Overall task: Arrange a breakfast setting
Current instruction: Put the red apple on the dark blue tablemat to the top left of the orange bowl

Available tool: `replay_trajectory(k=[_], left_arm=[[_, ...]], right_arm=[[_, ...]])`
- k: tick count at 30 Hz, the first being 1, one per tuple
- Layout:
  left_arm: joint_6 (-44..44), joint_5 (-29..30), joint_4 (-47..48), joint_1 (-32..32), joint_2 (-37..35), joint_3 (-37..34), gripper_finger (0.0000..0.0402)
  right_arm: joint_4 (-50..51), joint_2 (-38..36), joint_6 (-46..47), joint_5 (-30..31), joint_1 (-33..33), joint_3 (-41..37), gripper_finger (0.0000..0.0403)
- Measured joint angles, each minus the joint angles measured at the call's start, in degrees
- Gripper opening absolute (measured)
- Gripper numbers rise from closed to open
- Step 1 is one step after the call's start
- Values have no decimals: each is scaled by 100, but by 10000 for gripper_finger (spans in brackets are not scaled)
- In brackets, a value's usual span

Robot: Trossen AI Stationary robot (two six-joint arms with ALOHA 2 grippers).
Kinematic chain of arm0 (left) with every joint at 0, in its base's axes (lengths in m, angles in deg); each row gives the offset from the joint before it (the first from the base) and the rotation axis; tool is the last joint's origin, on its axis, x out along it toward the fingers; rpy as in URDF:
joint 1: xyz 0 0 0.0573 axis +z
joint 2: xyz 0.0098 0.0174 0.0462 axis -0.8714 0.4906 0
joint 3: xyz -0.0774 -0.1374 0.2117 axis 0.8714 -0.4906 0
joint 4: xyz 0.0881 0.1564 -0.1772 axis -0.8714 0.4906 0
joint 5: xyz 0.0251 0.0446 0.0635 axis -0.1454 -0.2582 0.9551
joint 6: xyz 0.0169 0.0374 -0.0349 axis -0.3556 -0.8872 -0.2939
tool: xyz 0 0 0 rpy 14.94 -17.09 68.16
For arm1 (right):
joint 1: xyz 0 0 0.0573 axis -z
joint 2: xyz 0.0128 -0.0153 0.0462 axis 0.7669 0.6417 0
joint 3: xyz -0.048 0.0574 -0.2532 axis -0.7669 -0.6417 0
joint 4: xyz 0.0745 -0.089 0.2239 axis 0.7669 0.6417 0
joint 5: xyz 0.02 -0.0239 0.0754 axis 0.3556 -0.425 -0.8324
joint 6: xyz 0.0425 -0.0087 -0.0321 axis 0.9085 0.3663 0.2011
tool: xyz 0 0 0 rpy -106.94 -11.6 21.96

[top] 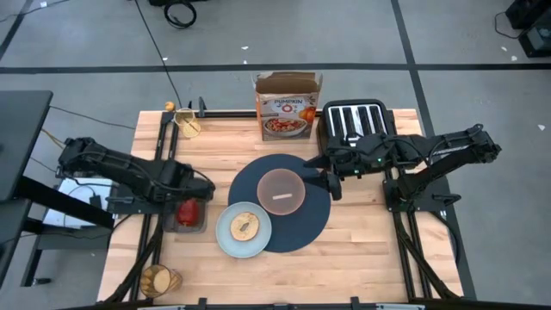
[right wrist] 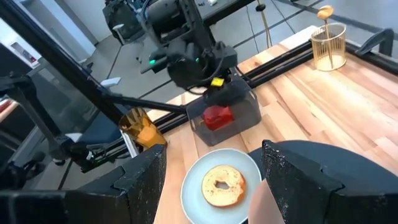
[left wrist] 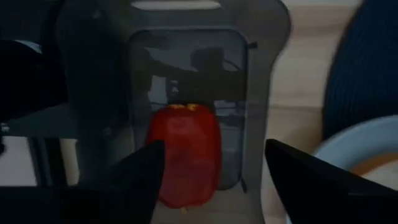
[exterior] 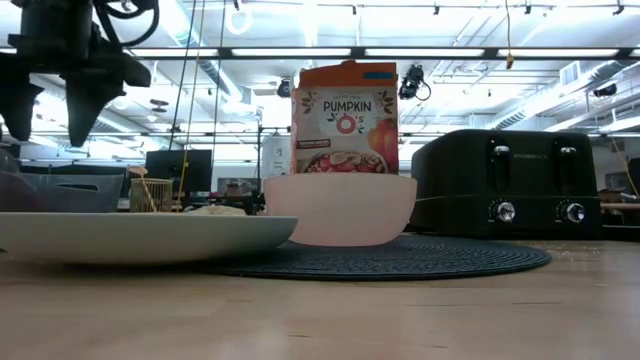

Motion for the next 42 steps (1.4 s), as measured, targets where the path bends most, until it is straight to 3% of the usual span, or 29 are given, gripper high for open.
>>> replay_trajectory(k=[7,15,21,26,30,37,42], left_arm=[[62,-314,-104,67,15,0,354],[1228,-459,-59,-543,533,0,357],[1517,-467,-22,-955,699,-36,357],[1759,-659,-733,-1181,652,-583,357],[1777,-533,-928,-1197,703,-753,357],[1750,-431,-311,-1158,708,-790,357],[1819,-591,-1073,-1153,679,-1362,358]], right_arm=[[14,1,-148,-454,-17,0,268],[356,0,-285,-983,-25,0,268],[913,2,-434,-1116,-74,0,268],[1128,2,-447,-1242,-161,0,268],[1128,2,-434,-1312,-238,0,268],[1100,2,-428,-1413,-240,0,268],[1089,2,-333,-1413,-199,0,268]])
